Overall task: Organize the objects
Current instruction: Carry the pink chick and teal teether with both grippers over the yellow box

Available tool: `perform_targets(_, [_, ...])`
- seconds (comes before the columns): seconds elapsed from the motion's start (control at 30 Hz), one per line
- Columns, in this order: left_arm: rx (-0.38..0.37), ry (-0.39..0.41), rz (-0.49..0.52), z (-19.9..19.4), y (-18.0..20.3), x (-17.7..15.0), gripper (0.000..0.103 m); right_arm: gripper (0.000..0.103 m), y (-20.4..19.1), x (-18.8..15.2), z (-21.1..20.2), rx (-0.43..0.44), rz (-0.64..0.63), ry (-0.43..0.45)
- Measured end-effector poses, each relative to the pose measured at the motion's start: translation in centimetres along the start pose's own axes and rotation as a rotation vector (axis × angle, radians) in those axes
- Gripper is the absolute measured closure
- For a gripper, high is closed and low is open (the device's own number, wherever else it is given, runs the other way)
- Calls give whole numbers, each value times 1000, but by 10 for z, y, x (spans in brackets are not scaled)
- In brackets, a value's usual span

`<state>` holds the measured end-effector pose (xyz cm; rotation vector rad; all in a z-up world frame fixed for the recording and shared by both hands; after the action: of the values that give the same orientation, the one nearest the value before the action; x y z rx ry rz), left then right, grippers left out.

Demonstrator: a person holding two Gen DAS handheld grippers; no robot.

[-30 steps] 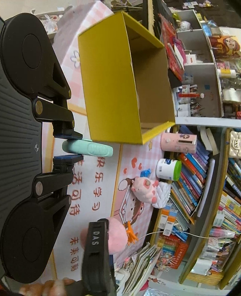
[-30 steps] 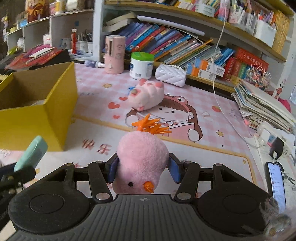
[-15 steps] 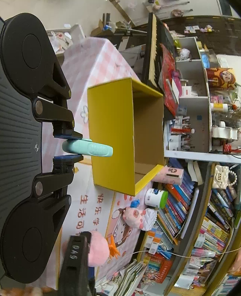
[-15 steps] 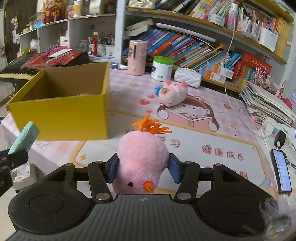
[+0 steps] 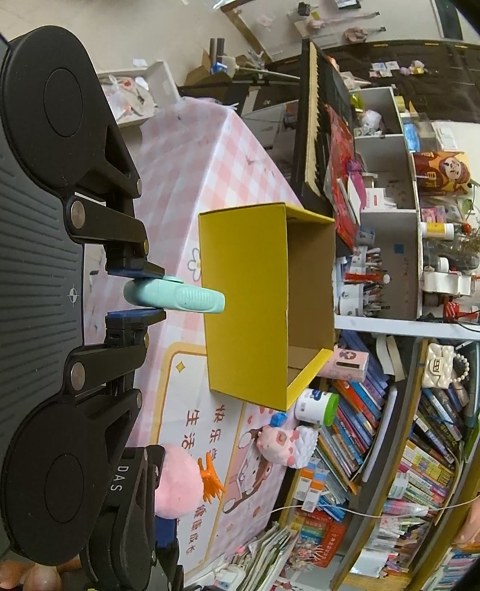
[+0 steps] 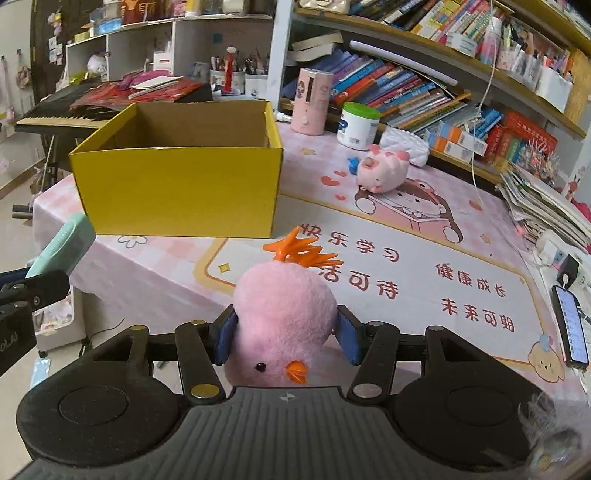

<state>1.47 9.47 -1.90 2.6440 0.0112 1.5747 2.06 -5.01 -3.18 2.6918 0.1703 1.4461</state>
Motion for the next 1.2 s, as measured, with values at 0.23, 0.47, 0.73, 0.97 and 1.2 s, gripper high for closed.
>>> perform_targets(0.23, [1,6,-6,1,-3,1,88,51,0,2,0,-10,4,0])
perform_targets(0.47, [-17,7,0,5,-2,3,88,51,3,2,1,-24,10,-4])
perform_targets(0.73, [-35,6,6,9,2,5,88,51,9,2,4,-40,23,-12])
perform_targets(0.97, [-36,5,5,10,3,5,88,51,11,2,5,-44,24,-18])
perform_targets(1.2, [-33,2,6,10,2,4,88,51,10,1,6,-43,25,-26])
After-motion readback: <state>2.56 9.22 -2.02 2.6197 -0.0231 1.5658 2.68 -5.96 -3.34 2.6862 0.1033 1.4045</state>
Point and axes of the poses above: each gripper's, at about its wrist camera, not at the fingertips, and z roughly the way its jaws point, y to its right, x to its top, the point moved 2 cm from there along z, roughly the way its jaws point, and after that the axes turned 9 degrees about y, right-handed, at the moved point
